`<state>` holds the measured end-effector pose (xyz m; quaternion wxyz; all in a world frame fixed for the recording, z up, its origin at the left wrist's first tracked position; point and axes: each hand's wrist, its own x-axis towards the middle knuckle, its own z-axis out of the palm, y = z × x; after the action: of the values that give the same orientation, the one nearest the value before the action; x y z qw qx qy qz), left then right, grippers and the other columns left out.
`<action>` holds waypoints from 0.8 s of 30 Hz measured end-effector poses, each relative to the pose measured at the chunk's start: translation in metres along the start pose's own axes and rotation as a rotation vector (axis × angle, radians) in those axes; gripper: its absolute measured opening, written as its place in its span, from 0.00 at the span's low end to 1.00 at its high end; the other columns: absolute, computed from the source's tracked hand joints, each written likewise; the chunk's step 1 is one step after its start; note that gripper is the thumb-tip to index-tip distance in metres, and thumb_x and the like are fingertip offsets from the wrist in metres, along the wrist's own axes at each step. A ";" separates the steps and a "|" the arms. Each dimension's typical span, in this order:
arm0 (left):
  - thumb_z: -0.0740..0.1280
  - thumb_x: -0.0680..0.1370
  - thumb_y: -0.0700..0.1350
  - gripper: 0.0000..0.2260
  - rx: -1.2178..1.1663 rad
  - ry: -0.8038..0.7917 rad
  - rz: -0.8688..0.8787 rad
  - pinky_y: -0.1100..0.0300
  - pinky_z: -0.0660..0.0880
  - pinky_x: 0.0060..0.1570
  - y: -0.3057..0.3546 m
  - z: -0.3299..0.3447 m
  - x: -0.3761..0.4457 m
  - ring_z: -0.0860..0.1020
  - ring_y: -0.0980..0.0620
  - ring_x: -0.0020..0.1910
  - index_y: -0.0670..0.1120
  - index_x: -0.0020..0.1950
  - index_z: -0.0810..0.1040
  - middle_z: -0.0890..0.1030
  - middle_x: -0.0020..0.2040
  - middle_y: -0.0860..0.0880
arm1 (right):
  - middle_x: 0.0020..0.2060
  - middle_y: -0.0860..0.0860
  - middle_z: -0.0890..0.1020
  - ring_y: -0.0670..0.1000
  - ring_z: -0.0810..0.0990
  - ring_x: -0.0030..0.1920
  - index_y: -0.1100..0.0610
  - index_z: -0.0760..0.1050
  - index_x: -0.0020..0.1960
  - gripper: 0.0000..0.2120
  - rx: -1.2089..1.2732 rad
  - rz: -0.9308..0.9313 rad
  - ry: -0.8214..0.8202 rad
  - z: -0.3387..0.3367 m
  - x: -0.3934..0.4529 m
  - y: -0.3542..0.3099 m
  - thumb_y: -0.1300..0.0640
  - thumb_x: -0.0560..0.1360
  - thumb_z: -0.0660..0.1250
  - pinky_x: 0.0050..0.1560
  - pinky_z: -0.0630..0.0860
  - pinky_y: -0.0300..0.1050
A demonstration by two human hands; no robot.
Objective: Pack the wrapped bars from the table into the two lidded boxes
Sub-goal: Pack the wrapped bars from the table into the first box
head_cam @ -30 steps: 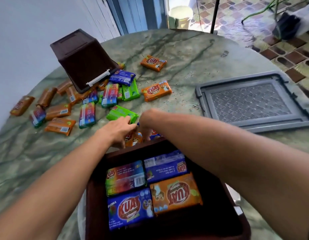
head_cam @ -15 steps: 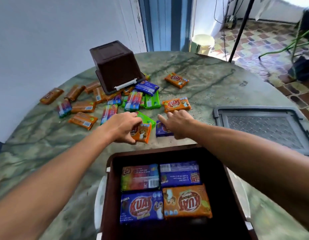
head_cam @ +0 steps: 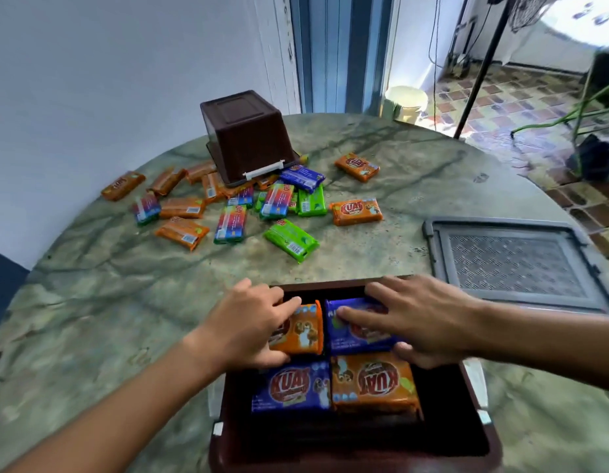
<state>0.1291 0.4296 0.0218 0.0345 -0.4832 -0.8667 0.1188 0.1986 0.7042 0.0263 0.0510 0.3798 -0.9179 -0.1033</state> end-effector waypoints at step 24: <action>0.63 0.73 0.53 0.12 -0.282 0.188 0.157 0.60 0.71 0.35 -0.040 -0.006 0.045 0.76 0.52 0.36 0.50 0.40 0.83 0.77 0.35 0.51 | 0.42 0.51 0.83 0.52 0.80 0.40 0.54 0.82 0.50 0.10 0.474 0.178 -0.315 -0.050 0.076 0.033 0.57 0.73 0.63 0.39 0.72 0.40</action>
<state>0.0734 0.4486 0.0349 0.0378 -0.5584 -0.8274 -0.0472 0.1308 0.6652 0.0836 -0.1735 0.2786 -0.9427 0.0608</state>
